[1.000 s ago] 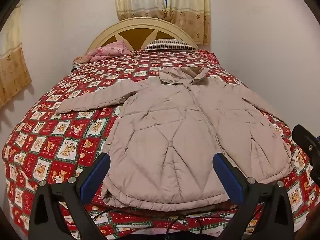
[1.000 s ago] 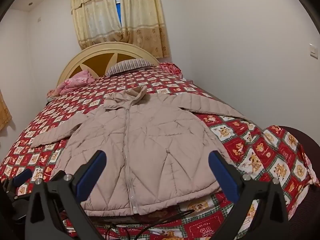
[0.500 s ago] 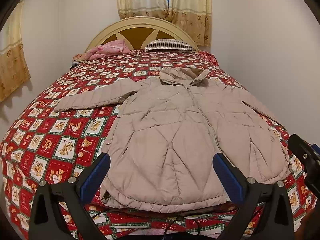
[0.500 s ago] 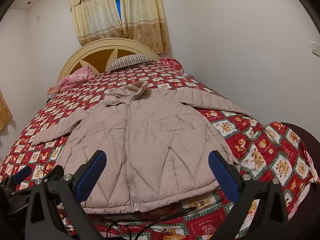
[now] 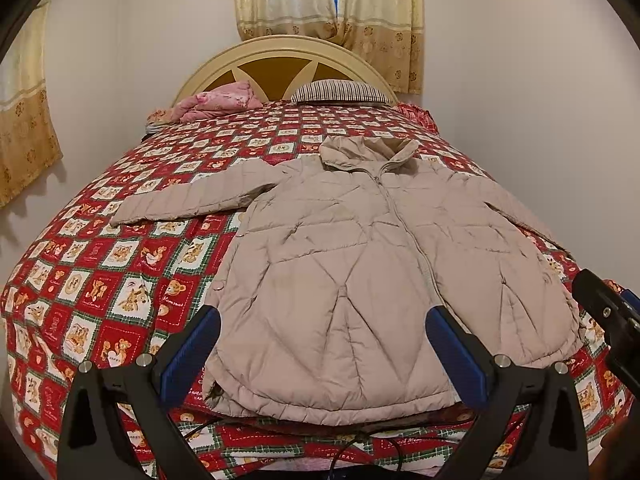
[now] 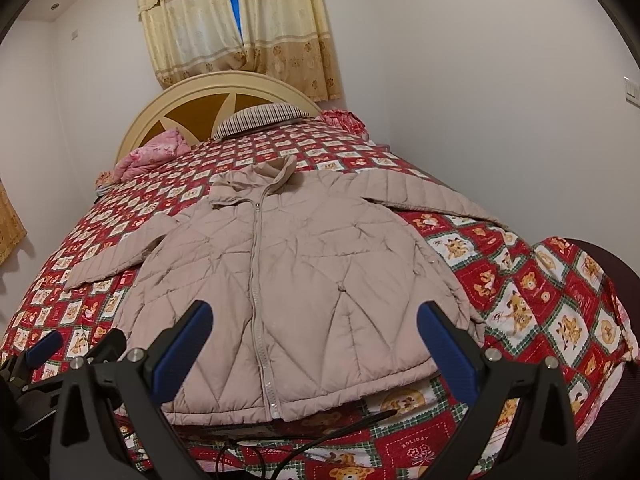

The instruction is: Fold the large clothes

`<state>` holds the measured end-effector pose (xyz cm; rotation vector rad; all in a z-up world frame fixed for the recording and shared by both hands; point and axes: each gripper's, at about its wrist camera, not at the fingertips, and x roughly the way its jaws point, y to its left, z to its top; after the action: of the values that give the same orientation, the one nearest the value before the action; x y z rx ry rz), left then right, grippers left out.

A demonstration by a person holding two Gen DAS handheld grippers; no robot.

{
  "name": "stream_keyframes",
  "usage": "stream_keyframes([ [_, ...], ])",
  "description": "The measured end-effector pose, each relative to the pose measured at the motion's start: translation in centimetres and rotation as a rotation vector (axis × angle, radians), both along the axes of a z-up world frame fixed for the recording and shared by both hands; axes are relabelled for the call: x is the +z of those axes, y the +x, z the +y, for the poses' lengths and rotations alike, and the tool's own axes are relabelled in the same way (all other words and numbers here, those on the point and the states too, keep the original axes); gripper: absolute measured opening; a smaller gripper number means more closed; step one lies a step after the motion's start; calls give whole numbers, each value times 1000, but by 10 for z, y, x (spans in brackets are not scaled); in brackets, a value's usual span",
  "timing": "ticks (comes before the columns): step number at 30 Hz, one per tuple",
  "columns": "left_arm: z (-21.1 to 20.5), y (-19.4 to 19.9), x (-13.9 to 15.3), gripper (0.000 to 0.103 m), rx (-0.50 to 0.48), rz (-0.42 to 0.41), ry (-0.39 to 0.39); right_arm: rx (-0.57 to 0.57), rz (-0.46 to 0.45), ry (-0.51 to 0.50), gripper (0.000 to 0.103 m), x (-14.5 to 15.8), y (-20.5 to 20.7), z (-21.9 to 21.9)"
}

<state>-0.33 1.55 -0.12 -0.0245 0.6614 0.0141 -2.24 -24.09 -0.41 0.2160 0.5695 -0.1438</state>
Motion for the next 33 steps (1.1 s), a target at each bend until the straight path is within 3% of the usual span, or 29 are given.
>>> stream_keyframes([
  [33,0,-2,-3,102,-1,7,3,0,8,3,103,-2,1,2],
])
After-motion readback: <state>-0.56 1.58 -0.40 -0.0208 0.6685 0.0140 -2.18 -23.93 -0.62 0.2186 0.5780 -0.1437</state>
